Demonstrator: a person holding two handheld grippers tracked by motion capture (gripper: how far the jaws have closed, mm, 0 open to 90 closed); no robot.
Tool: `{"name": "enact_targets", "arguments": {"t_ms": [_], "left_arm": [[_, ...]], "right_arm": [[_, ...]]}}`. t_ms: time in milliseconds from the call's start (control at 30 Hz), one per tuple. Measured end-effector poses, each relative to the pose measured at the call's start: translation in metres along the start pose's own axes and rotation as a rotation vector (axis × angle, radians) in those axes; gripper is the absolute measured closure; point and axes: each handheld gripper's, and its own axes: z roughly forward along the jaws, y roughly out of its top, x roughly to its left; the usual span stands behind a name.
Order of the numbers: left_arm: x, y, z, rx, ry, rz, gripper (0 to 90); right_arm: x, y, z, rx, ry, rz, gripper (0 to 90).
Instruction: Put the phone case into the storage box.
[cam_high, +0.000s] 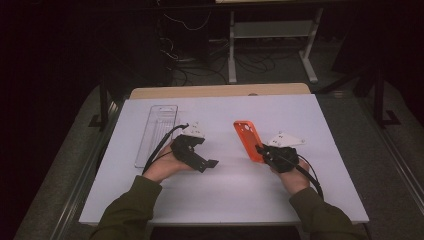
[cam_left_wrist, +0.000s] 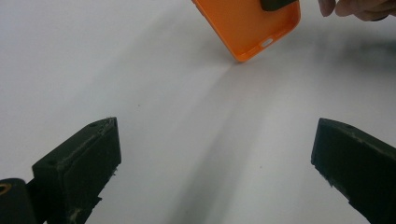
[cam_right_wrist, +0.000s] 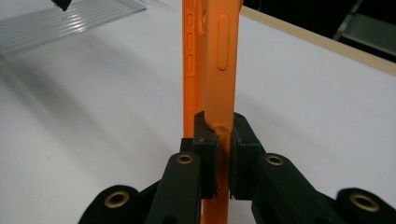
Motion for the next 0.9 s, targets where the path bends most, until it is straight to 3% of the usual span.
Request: {"name": "enact_targets", "arguments": {"t_ms": [267,467,900], "left_arm": [[-0.001,0.0,0.0,-0.004,0.005,0.001,1.0],[-0.001,0.001,0.0,-0.023,0.007,-0.007,1.0],[0.003,0.009,-0.006,-0.103,0.032,-0.07,0.0]], "right_arm": [[-0.006,-0.001,-0.001,-0.007,0.015,0.069,82.3],[-0.005,-0.001,-0.002,-0.013,0.009,0.085,82.3],[0.007,0.001,-0.003,-0.049,0.01,0.065,82.3]]}}
